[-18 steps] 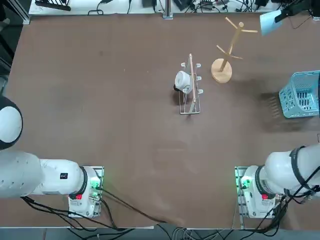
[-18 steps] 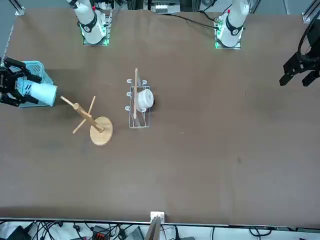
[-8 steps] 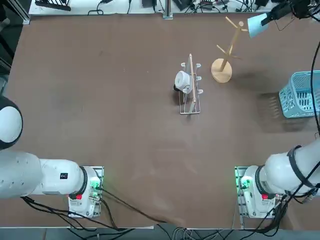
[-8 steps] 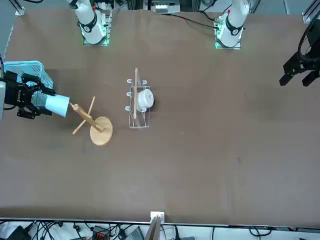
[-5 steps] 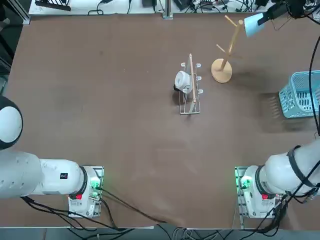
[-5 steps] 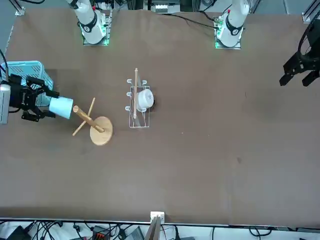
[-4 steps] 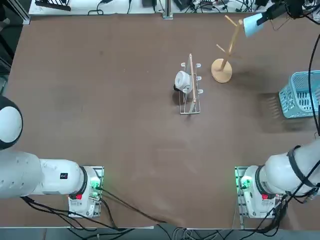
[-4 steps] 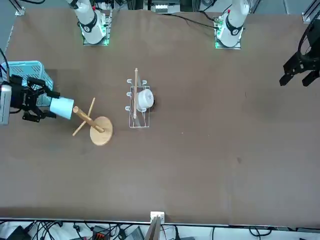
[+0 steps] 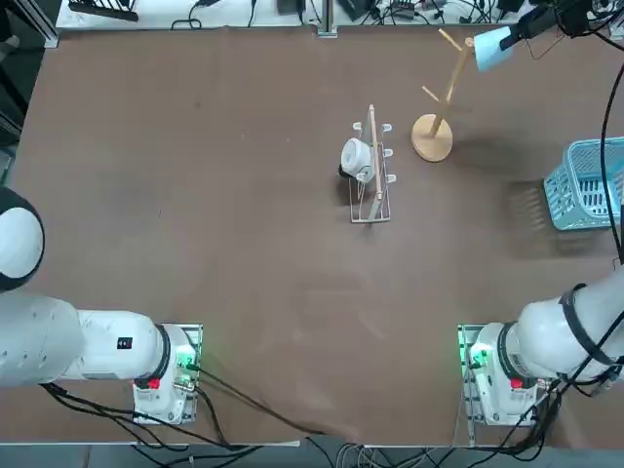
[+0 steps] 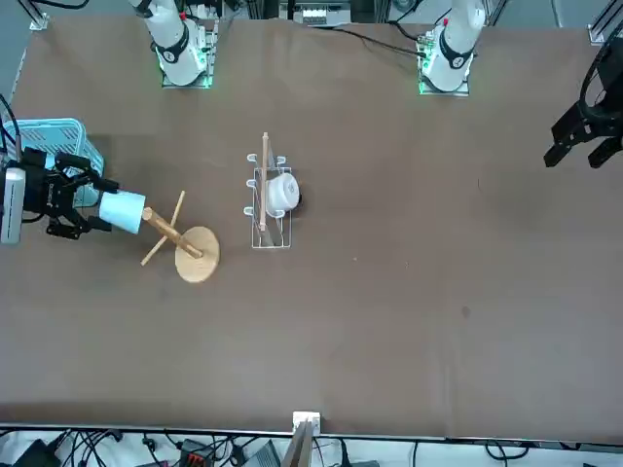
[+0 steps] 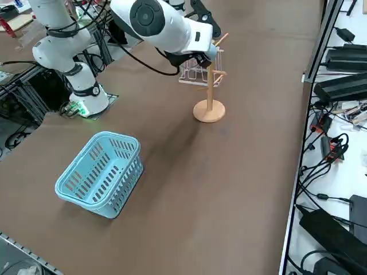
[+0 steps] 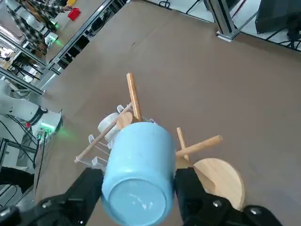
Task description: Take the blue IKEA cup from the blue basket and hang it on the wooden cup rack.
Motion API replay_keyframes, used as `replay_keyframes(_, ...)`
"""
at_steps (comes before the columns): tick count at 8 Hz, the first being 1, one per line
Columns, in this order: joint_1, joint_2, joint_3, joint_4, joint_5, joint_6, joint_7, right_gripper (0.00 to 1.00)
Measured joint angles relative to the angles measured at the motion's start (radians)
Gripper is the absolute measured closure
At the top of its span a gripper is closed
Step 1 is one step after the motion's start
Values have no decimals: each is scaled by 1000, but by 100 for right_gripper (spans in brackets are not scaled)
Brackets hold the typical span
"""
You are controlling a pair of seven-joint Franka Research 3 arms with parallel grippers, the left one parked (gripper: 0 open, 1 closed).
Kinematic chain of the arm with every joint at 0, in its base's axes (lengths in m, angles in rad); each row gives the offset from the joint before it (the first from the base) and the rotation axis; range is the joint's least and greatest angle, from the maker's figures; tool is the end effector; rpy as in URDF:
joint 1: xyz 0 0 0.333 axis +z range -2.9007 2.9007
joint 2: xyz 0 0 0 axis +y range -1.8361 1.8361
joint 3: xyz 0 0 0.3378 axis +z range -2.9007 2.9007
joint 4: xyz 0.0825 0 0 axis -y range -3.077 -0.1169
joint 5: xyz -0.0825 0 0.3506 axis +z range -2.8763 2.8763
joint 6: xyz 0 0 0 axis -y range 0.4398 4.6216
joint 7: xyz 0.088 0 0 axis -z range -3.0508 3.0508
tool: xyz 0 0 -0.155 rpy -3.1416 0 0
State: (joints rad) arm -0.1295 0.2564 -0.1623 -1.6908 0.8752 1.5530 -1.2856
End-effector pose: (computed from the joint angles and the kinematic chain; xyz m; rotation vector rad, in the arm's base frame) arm 0.5763 -0.0391 0.4588 -2.0818 -0.9103 -0.4012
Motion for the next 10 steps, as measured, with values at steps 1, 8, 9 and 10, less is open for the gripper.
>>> replay_keyframes(1,0,0,0,0,1,3,0,3)
replay_keyframes(8,0,-1,-5,3,4,8,5,0)
replay_keyframes(9,-2,-4,-11,10,4,-1,19,0)
replay_keyframes(10,-4,-10,-21,28,-6,-33,39,0)
